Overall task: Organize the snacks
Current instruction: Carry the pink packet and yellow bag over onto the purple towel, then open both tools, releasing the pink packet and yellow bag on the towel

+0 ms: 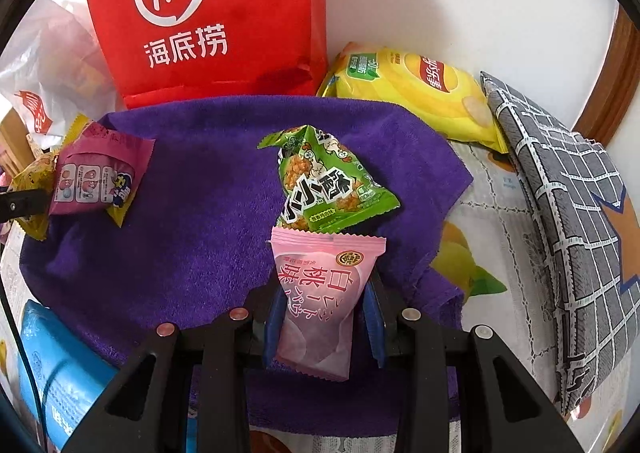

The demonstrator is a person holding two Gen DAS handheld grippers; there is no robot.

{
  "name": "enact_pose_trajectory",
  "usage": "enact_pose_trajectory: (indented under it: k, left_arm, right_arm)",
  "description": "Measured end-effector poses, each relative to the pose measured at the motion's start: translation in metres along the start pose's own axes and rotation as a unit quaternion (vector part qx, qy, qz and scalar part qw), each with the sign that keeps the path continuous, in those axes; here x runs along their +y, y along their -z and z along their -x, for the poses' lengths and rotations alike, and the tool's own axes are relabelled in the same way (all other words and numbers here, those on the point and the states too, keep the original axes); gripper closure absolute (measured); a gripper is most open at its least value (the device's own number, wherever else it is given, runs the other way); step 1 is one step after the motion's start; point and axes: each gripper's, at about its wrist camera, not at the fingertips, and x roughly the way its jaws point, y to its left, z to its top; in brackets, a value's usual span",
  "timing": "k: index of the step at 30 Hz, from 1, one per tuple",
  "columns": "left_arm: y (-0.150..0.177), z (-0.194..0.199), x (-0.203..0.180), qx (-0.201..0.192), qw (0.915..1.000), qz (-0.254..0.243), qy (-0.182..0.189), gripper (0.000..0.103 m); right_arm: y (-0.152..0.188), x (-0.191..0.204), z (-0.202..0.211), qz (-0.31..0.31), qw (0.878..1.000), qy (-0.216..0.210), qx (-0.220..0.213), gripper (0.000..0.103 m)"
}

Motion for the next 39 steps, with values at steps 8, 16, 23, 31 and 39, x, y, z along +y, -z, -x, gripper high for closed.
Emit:
enact_pose_trajectory:
  k: [8, 16, 23, 31, 39]
  left_arm:
    - [0.001, -0.005, -0.001, 0.011, 0.9999, -0.005, -0.003, 0.059]
    - [0.001, -0.004, -0.004, 0.012, 0.9999, -0.010, 0.001, 0.051]
    - [0.003, 0.008, -0.012, -0.005, 0.9997, -0.022, -0.013, 0.027]
    - [0.001, 0.030, -0.015, -0.021, 0.9995, -0.020, -0.010, 0.026]
    - [0.006, 0.063, -0.027, -0.071, 0.9966, -0.034, -0.023, 0.026]
  right_arm:
    - [0.001, 0.004, 0.000, 0.007, 1.000, 0.006, 0.004, 0.066]
    - [-0.004, 0.007, 0.020, 0.009, 1.000, -0.003, -0.010, 0.039]
    - [-0.013, 0.007, 0.051, -0.004, 0.999, 0.017, -0.039, 0.024]
    - [-0.002, -0.005, 0.079, -0.036, 0.998, 0.029, -0.032, 0.024]
    - [0.025, -0.011, 0.115, -0.037, 0.997, 0.052, -0.041, 0.024]
